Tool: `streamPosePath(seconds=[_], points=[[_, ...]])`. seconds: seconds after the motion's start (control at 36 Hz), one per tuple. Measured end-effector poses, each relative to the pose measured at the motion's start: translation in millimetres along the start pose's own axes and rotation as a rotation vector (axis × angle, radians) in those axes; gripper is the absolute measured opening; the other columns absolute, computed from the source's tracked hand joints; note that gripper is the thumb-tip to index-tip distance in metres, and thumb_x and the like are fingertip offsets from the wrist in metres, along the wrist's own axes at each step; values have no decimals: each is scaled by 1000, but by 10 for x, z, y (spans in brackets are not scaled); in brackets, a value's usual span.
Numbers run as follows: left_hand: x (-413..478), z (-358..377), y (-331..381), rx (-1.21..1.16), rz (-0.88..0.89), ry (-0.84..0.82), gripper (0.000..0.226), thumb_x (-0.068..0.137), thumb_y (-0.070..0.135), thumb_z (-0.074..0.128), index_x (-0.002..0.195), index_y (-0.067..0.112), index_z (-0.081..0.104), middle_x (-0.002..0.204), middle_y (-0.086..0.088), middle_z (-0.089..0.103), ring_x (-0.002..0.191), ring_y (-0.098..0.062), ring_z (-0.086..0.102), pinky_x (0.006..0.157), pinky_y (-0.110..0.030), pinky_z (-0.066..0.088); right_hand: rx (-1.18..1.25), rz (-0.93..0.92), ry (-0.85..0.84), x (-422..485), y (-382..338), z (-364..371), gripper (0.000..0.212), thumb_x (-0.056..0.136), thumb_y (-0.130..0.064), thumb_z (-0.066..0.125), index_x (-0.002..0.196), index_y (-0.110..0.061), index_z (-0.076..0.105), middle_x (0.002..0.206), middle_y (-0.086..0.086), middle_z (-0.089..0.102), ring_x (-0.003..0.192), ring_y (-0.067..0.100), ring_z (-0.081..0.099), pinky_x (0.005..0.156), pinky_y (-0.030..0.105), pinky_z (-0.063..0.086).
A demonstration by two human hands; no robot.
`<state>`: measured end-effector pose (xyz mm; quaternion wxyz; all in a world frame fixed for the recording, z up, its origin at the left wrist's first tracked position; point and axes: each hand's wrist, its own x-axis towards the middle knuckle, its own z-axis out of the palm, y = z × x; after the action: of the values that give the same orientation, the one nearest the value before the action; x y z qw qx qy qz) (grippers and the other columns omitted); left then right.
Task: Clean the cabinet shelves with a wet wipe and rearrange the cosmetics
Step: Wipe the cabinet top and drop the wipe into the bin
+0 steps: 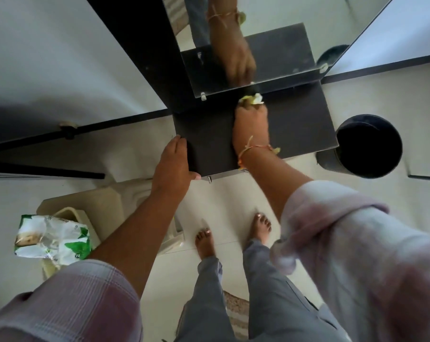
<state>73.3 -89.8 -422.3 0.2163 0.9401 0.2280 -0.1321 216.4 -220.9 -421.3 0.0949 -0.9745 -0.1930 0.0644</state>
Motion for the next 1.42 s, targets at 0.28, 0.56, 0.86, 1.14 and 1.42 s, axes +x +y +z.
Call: streamPosePath(seconds=[0.28,0.56,0.86,1.14,1.42], points=[[-271,-33,-209,64,6,62,110,70,40,82,151,6,18,156,-15,22,145,-30,19,115,-44,32,39,-613,-244,-607,-557,179,33,100,-12,36,122,-16,60,127,1,59,115,20,56,102,30,40],[-314,47,460,118,214,-3,81,83,33,73,148,8,31,156,-9,27,144,-27,24,116,-40,29,112,63,45,-1045,1732,-278,48,84,15,51,127,-3,64,128,13,64,106,37,56,101,40,46],[-154,449,2256,-10,492,-129,14,96,22,55,92,12,63,89,-7,66,83,-28,62,74,-43,50,470,657,91,-1205,2765,-542,25,89,-14,57,109,-12,73,105,9,70,94,23,64,79,20,41],[-103,748,3256,-63,561,-204,14,97,17,48,101,15,61,88,-1,65,82,-24,62,73,-38,50,564,948,186,-1018,3826,-674,26,91,-23,59,113,-15,69,111,7,70,102,24,63,78,20,38],[28,804,3289,-70,582,-200,9,96,22,54,101,16,58,93,0,65,84,-19,62,73,-36,54,650,1057,205,-942,4207,-692,24,92,-12,56,110,-16,72,115,4,69,110,20,62,85,15,35]])
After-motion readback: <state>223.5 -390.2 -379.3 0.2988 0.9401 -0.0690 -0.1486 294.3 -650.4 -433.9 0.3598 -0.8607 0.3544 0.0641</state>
